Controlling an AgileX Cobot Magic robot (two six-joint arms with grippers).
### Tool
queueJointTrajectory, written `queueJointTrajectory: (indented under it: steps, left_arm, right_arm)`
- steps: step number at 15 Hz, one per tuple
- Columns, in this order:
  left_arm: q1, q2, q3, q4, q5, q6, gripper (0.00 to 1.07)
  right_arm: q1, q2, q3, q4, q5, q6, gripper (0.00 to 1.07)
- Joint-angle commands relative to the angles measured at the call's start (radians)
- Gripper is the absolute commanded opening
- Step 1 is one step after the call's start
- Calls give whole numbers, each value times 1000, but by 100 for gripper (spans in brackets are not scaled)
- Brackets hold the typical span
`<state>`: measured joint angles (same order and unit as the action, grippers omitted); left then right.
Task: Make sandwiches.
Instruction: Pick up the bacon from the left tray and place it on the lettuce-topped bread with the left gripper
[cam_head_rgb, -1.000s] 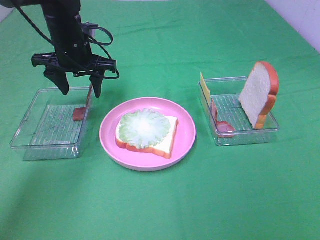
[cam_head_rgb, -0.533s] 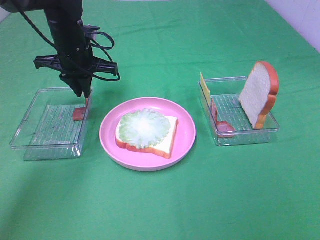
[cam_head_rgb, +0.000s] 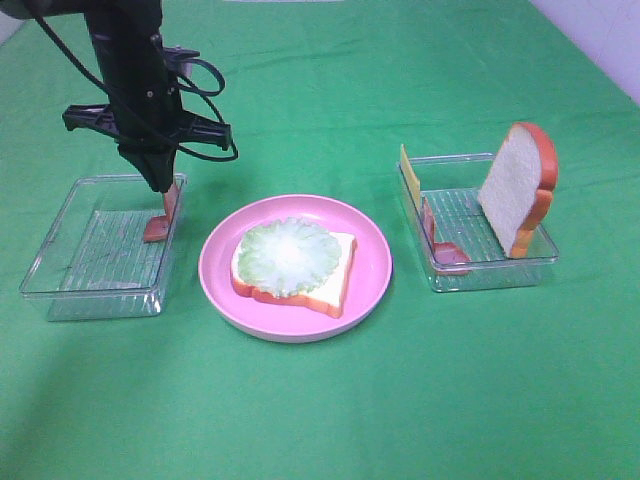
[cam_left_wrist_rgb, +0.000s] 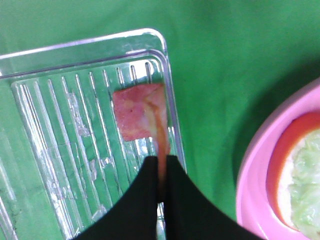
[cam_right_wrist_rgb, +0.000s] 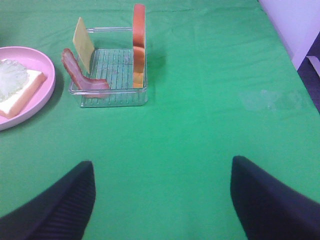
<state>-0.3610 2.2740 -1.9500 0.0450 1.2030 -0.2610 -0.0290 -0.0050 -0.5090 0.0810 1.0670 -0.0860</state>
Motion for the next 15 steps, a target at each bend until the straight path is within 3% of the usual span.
queueJointTrajectory:
  steps: [1, 4, 6, 7, 9, 15]
  left_arm:
    - [-3, -59, -3, -19, 13, 7, 0]
    - [-3, -150, -3, -145, 14, 69, 0]
    - [-3, -188, -3, -343, 14, 169, 0]
    - [-4, -188, -3, -560, 19, 278, 0]
    - [-25, -172, -3, -710, 17, 365, 0]
    - [-130, -78, -3, -691, 21, 376, 0]
  right_arm:
    - [-4, -16, 2, 3, -7, -13, 71]
    - [-4, -16, 2, 3, -7, -13, 71]
    - [-4, -16, 2, 3, -7, -13, 71]
    - [-4, -16, 2, 3, -7, -13, 71]
    - [-4, -16, 2, 3, -7, -13, 71]
    - [-4, -16, 2, 3, -7, -13, 71]
